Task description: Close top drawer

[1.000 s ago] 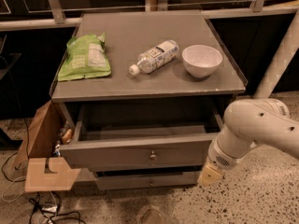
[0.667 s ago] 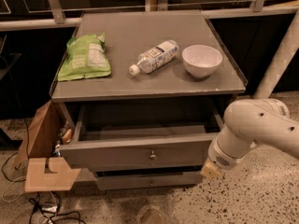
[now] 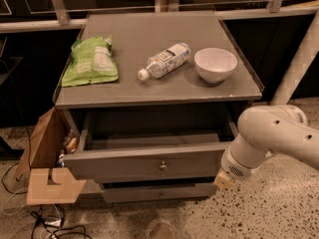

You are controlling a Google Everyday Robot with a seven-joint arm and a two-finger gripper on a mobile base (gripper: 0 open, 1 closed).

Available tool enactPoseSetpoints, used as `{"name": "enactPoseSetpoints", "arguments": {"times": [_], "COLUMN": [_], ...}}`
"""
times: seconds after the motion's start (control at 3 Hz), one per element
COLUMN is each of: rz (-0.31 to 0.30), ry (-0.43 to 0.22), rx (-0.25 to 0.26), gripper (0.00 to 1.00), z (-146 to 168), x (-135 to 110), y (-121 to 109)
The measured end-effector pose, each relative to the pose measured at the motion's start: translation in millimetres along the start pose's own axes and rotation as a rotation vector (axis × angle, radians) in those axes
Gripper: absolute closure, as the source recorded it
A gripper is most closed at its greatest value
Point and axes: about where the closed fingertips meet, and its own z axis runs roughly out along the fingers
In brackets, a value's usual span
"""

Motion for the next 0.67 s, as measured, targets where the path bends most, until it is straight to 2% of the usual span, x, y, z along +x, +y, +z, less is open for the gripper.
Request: {"name": "enactPoseSetpoints", "arguments": {"times": [0.67], "rz": [0.003], "ry": [0.007], "rx": [0.052], "gripper": [1.00], "z": [3.7], "x": [-11.7], "y": [-13.6]}}
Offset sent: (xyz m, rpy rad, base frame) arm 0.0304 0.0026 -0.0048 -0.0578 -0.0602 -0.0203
